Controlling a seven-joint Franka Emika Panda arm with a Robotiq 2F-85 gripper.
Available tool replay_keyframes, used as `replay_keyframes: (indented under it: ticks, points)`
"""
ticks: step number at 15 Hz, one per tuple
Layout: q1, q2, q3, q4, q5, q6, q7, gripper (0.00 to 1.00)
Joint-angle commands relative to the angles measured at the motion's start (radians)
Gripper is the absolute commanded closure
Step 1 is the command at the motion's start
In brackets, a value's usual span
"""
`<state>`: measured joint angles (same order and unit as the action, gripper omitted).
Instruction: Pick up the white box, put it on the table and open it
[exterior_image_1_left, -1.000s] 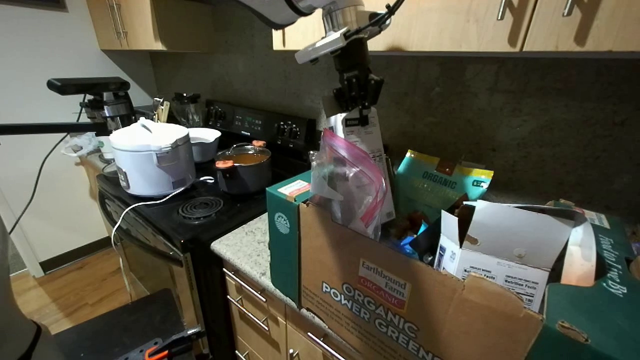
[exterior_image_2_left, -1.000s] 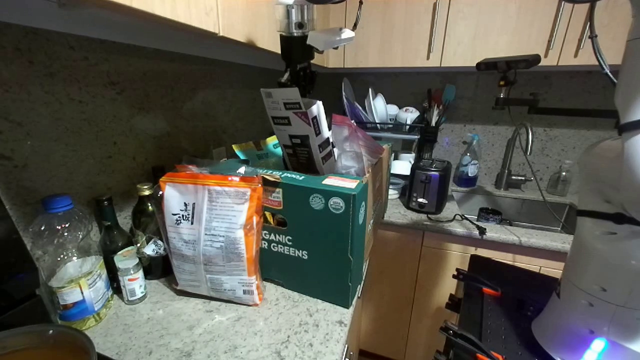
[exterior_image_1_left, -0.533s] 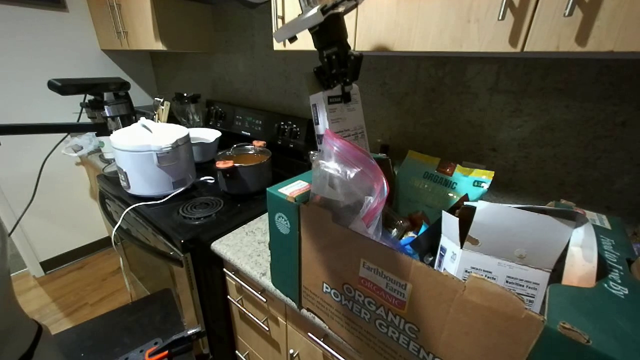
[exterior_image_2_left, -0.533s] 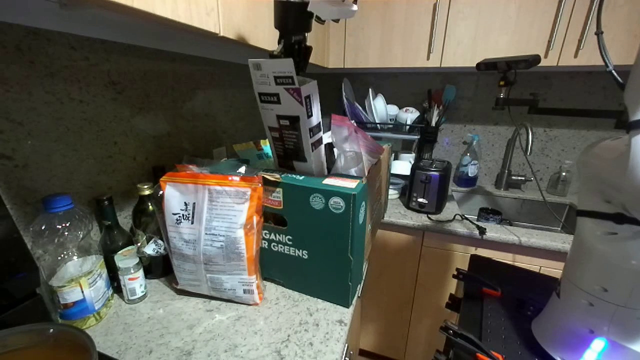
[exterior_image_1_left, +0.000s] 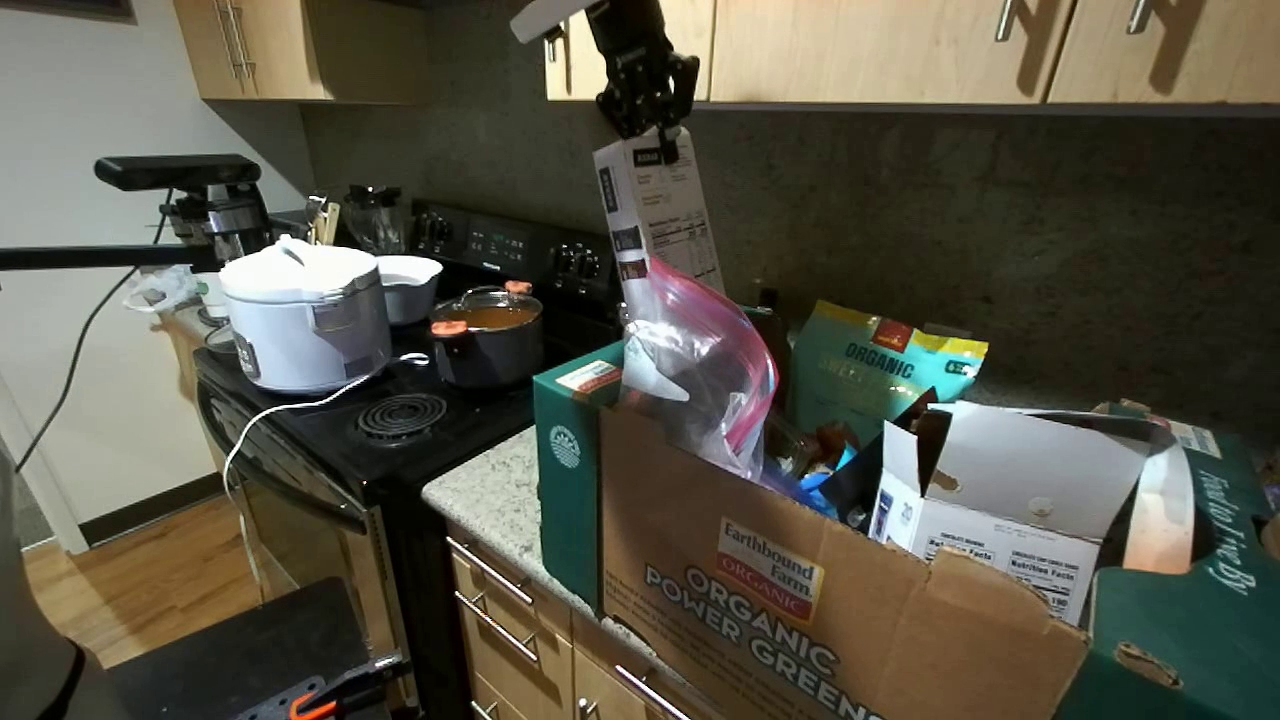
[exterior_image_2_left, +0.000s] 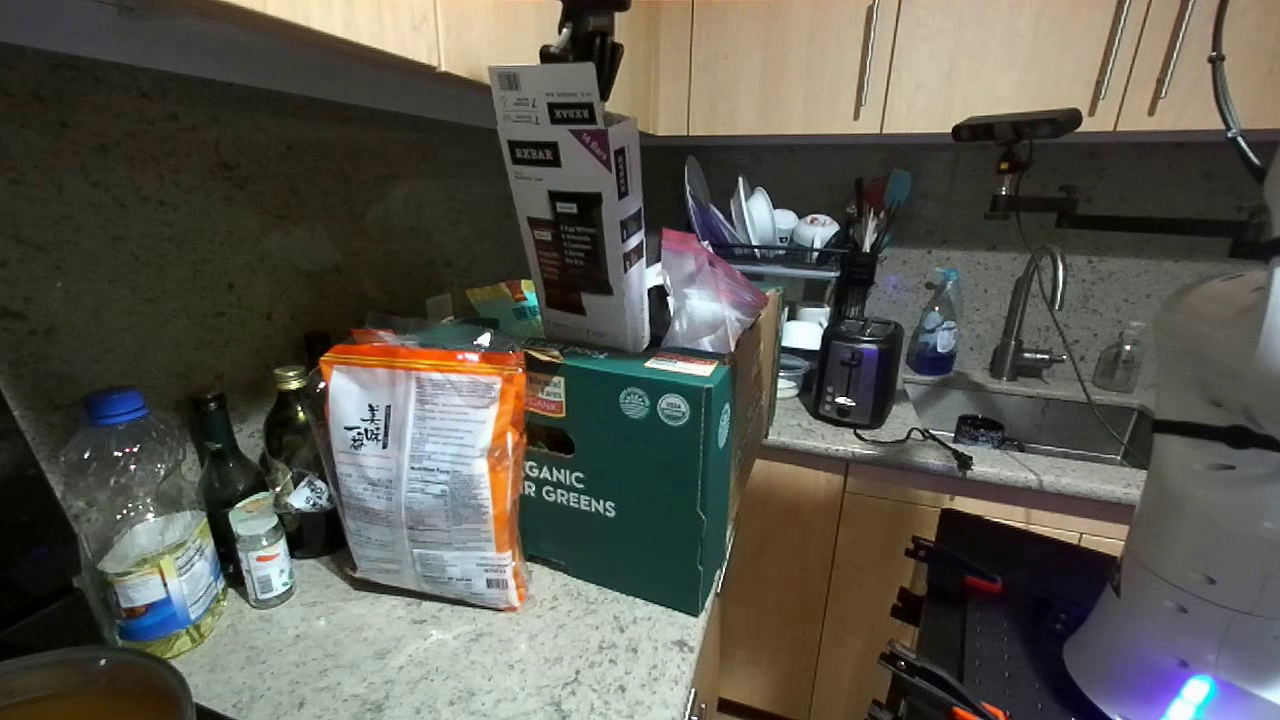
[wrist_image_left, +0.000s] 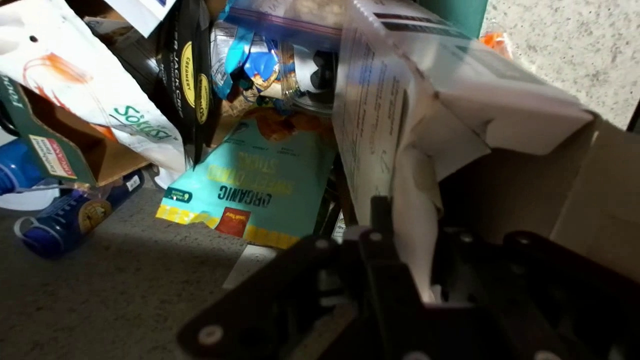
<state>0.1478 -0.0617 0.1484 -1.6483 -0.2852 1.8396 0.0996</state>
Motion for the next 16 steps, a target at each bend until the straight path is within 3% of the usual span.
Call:
replay_keyframes:
  ticks: [1,16]
  points:
    - [0.008,-0.059,0.011,-0.018,0.006,0.009,-0.053,0.97]
    - [0.090,-0.093,0.103,0.006,0.029,-0.061,-0.191,0.97]
